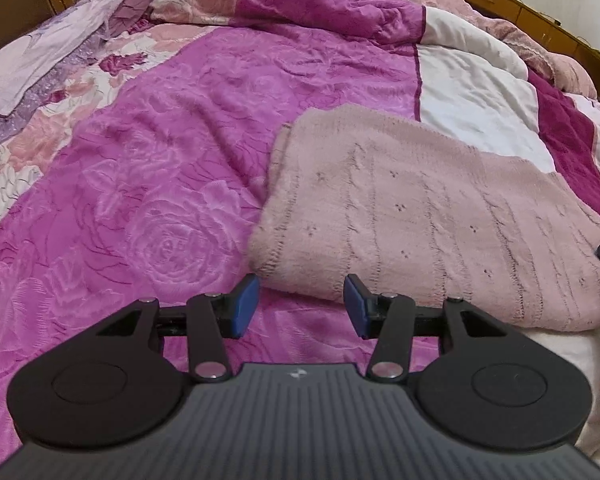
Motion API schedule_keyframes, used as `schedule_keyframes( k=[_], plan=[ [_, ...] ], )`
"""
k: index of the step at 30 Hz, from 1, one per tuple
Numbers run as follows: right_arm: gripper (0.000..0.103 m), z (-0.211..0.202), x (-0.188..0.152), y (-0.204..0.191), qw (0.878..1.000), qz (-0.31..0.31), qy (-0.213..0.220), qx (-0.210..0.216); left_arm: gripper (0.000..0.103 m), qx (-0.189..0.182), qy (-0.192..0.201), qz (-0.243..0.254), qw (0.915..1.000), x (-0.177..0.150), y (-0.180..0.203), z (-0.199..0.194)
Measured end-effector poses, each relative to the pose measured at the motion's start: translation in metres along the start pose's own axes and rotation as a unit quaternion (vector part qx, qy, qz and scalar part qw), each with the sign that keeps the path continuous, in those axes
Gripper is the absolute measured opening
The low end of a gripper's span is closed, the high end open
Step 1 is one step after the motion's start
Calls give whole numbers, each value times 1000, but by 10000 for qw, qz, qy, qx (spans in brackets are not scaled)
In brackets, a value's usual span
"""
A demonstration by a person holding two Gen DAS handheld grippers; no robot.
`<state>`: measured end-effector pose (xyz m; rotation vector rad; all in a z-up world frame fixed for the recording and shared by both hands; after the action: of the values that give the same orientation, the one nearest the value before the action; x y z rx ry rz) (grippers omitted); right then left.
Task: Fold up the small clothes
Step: 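Grasp the cardigan's folded edge with the right gripper and lift it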
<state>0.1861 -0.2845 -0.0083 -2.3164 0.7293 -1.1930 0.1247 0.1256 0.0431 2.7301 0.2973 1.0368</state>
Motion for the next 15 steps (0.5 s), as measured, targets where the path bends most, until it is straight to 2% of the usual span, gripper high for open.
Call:
schedule_keyframes(
  k=[4, 15],
  plan=[
    [27, -6, 8, -18, 9999, -24, 48, 126, 55, 40, 84, -43, 9999, 5, -10, -14],
    [26, -21, 9, -98, 9949, -932, 222, 328, 55, 154, 55, 56, 9999, 16, -34, -25]
  ],
)
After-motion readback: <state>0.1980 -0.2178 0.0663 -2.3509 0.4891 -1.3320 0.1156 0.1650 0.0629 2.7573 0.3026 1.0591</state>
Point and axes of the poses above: each gripper's, at about its wrist camera, not at the fingertips, and z roughly the way its jaws point, y to its right, x to its top, the point moved 6 cm from there along z, roughly the way its jaws point, and after that the axes turned 12 degrees about -x, right-handed, at the moved point
